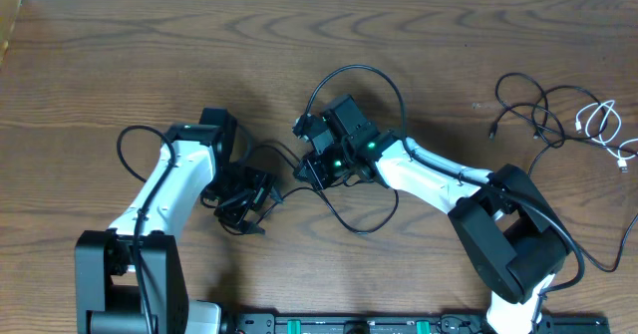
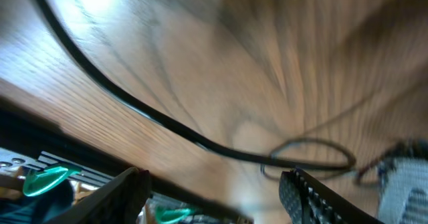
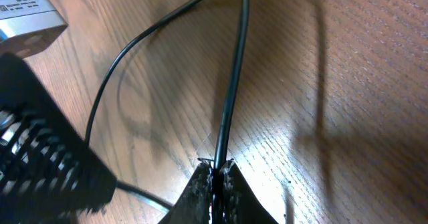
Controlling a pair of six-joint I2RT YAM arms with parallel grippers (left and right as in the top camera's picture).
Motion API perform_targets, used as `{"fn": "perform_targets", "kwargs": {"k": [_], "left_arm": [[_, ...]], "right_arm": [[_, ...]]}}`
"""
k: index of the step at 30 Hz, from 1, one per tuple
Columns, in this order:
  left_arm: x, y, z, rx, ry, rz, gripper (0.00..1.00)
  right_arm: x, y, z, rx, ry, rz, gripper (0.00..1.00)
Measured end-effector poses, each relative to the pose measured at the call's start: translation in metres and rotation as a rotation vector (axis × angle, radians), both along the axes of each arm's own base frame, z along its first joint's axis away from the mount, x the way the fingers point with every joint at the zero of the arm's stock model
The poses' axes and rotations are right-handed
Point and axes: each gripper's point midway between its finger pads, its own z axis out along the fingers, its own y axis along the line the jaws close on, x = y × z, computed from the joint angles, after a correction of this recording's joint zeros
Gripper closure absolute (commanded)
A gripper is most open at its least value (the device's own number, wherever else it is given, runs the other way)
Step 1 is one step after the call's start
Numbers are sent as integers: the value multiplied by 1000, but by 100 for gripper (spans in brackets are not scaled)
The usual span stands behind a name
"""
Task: Untangle cables
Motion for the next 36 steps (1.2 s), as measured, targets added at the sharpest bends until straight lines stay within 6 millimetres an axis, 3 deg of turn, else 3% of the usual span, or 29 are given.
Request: {"fn": "perform_targets", "kwargs": {"k": [3,10,24,30,36], "left_arm": [[1,6,-4,63,26,65,32],[26,6,-13,128,-44,182,32],[35,13,-19,218,-62,265,33],[39,17,-20,241,-82,269,33],[41,18,-21,250,-93,270,33]], "right_arm": [[0,0,0,1,-1,0,95],[4,3,4,19,-21,1,94],[-13,4,5,42,25,73,86],[-16,2,3,37,-16,130,69],[-15,1,2,29,-85,182,44]]}}
